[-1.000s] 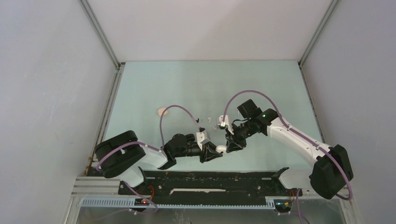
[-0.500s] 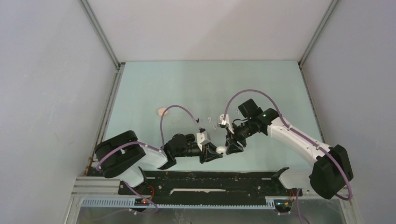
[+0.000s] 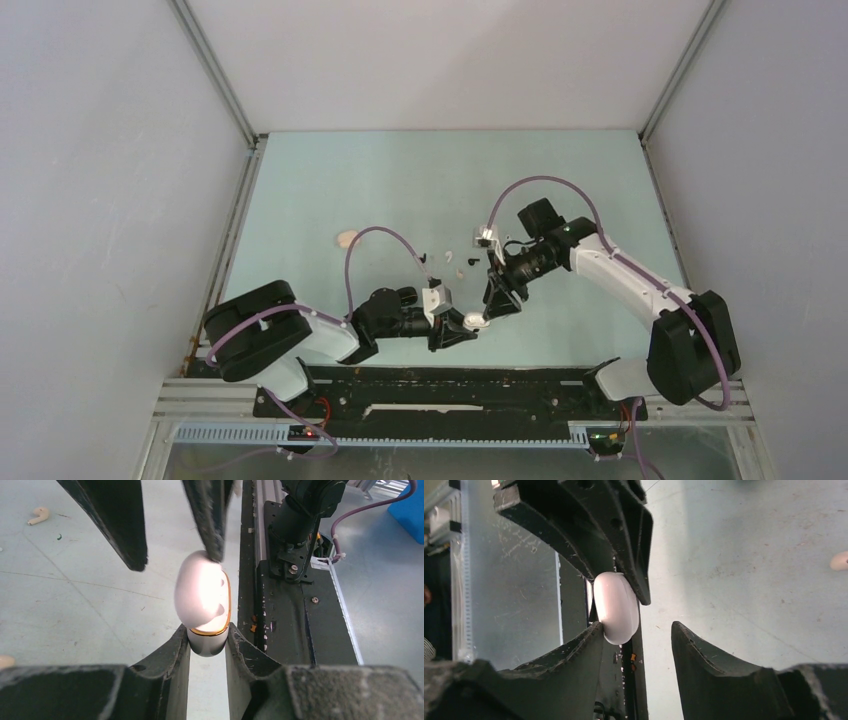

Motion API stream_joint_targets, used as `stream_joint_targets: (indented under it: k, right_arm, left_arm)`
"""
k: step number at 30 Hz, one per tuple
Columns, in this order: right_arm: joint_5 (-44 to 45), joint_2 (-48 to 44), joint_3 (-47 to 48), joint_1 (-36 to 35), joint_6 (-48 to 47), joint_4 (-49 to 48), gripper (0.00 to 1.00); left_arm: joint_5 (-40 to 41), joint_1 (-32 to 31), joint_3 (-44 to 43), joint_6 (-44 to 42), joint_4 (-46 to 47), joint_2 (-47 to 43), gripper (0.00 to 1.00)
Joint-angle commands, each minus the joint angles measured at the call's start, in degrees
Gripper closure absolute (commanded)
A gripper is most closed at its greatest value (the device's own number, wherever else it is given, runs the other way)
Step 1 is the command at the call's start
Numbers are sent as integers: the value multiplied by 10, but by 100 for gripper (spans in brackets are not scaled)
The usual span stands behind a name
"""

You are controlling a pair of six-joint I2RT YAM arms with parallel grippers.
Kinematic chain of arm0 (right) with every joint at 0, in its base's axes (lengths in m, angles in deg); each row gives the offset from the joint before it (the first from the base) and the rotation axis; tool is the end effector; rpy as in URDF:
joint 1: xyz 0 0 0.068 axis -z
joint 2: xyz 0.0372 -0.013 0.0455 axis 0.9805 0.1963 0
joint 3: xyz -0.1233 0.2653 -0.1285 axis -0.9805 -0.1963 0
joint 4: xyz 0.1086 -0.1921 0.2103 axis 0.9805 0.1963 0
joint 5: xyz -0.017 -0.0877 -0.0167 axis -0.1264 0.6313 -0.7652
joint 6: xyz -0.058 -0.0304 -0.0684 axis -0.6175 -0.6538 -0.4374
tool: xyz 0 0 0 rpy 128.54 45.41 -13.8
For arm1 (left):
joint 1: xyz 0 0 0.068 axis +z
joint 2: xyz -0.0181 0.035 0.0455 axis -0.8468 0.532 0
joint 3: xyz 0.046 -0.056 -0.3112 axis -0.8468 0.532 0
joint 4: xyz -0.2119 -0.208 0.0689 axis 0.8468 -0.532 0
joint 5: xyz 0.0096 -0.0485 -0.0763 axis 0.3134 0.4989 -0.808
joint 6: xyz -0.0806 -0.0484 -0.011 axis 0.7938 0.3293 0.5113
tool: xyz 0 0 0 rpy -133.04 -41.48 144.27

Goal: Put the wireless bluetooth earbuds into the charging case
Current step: Open the charging case to the charging case, then pick up the left earbud from the center of the board.

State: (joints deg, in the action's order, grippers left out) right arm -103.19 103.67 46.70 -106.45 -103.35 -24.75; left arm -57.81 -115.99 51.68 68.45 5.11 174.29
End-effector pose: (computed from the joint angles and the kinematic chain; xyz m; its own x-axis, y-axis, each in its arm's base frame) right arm 0.2236 0.1979 0.2428 -0.4280 -0.5792 -0.6938 -0.8725 0.0646 0.4843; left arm 0.1307 -0.2863 0.1574 -0.1984 0.0588 -0.9784 0.9779 0.0788 -0.1936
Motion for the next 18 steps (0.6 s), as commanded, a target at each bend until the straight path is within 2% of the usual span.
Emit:
stream_joint_targets:
  k: [1, 12, 14, 18]
  right_arm:
    - [-47, 12, 36, 37, 20, -8, 46]
    - [-46, -3, 37, 107, 52, -38, 48]
    - [-6, -6, 36, 122, 84, -68, 52]
    - [134, -9, 28, 140, 157, -152, 62]
  left_arm:
    - [-3, -13, -2, -27, 35, -13, 100]
    - [12, -15, 0, -22, 35, -18, 100]
    - [33, -13, 5, -23, 33, -27, 100]
    - [70, 6, 19, -20, 21, -53, 100]
